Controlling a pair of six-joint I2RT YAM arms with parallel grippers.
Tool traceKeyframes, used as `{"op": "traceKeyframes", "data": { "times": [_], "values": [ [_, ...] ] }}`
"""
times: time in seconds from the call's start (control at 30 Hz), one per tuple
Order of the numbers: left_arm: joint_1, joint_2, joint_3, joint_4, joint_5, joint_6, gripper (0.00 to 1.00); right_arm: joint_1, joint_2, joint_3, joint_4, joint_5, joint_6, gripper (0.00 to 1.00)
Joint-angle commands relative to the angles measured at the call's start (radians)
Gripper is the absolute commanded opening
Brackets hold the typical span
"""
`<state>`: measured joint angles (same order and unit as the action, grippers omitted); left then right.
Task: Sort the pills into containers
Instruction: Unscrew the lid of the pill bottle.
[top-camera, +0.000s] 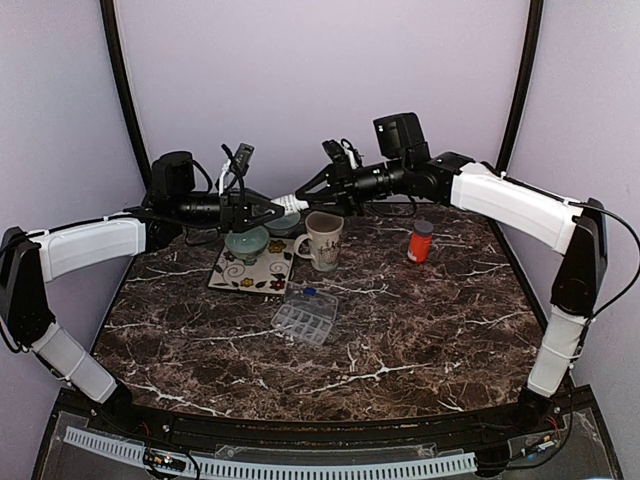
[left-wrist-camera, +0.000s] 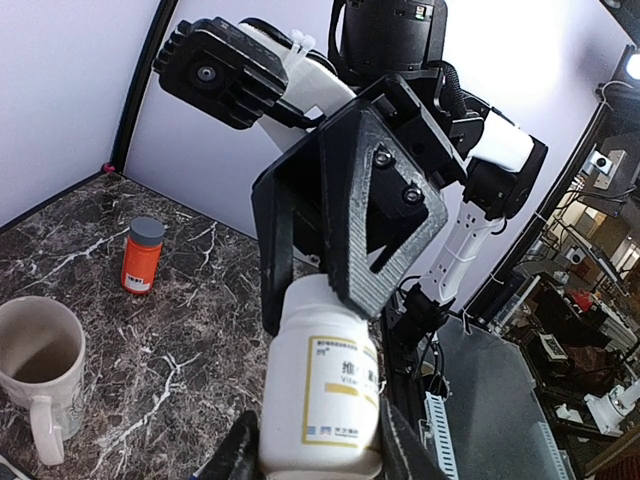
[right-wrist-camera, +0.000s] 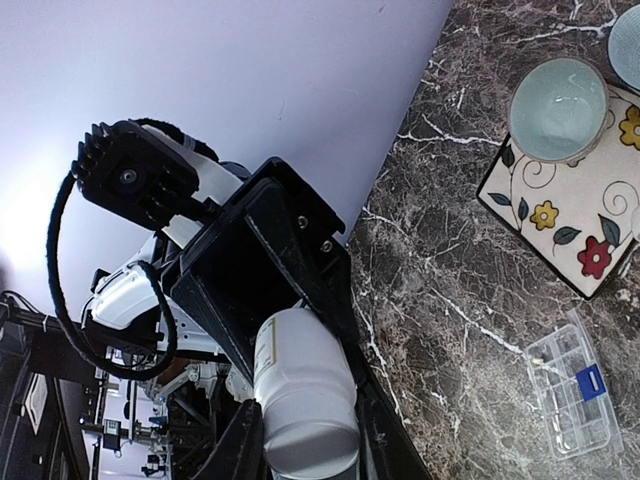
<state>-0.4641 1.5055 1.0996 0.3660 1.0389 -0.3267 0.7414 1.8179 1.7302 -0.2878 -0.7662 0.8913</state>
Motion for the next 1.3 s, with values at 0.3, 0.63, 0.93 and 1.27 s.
{"op": "traceKeyframes", "data": {
  "times": [0.3, 0.63, 0.93, 1.27],
  "values": [
    [-0.005, 0.003, 0.017, 0.22, 0.097, -0.244, 0.0, 0.026, -0.041, 0.027, 0.001, -0.019, -0.277, 0.0],
    [-0.005, 0.008, 0.01, 0.369, 0.166, -0.462, 0.0, 0.036, -0.07, 0.003, 0.0, 0.02, -0.504, 0.0],
    [-0.005, 0.031, -0.008, 0.512, 0.207, -0.617, 0.0, 0.04, -0.103, -0.033, 0.021, 0.073, -0.602, 0.0],
    [-0.005, 0.075, -0.014, 0.657, 0.242, -0.739, 0.0, 0.055, -0.108, -0.026, -0.026, 0.129, -0.66, 0.0]
  ]
}}
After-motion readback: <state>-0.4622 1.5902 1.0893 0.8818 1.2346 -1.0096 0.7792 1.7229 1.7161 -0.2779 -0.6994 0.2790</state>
